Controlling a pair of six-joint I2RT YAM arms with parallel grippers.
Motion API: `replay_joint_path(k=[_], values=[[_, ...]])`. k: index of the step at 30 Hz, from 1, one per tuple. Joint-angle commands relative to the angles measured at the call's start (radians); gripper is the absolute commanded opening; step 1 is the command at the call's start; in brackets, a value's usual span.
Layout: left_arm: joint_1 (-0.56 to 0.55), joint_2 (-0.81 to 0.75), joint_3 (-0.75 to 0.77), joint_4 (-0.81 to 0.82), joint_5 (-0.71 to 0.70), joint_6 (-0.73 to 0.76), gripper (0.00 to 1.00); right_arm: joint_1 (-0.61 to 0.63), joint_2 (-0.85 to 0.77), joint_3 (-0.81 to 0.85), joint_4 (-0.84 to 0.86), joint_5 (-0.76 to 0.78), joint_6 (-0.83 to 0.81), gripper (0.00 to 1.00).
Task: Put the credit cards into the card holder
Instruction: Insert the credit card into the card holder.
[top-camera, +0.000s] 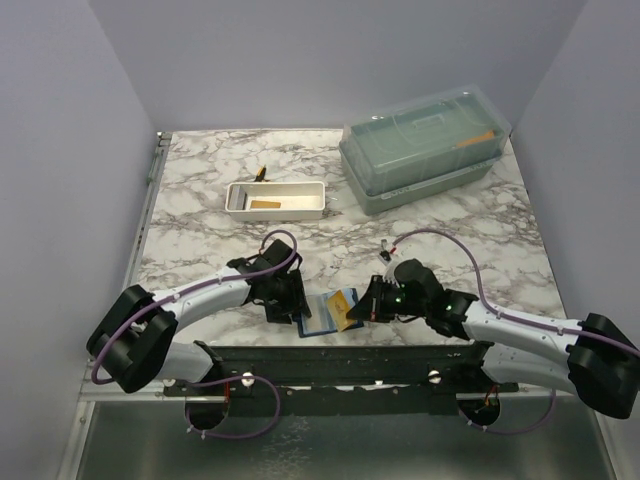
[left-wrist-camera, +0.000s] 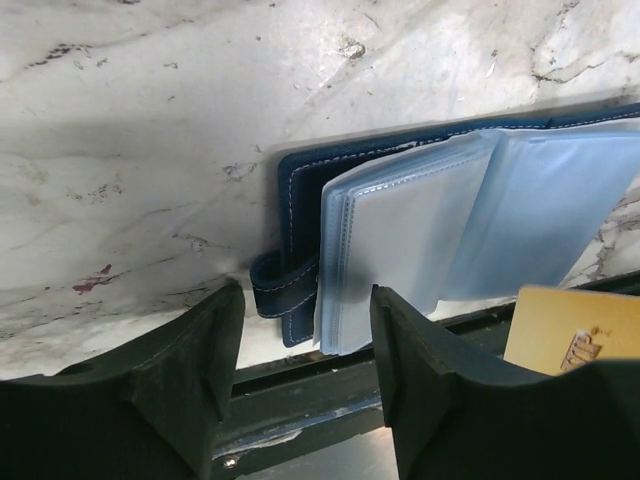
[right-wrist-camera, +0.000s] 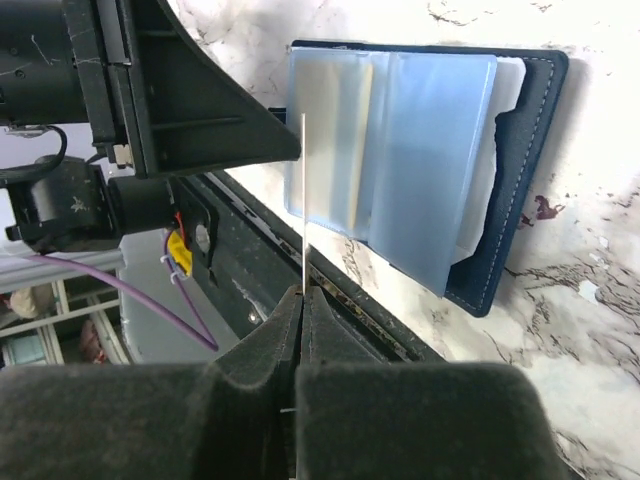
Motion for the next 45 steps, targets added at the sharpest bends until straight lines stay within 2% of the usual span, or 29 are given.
replay_joint_path(k=[1, 9, 14, 27, 45], values=[[-0.015, 0.046, 0.003, -0.016, -0.101, -0.012, 0.57, -0.028, 0.039, -0.041, 0.137, -0.123, -0.017, 0.0], [-0.018, 0.052, 0.0, -0.017, -0.129, -0.01, 0.5, -0.061, 0.09, -0.103, 0.189, -0.139, -0.012, 0.0], [-0.017, 0.056, -0.003, -0.015, -0.129, -0.008, 0.47, -0.073, 0.129, -0.132, 0.277, -0.181, -0.016, 0.0], [-0.018, 0.063, -0.003, -0.004, -0.108, -0.015, 0.46, -0.087, 0.269, -0.124, 0.434, -0.228, -0.027, 0.0], [-0.027, 0.058, -0.003, 0.021, -0.08, -0.036, 0.41, -0.089, 0.43, -0.056, 0.553, -0.145, -0.048, 0.0]])
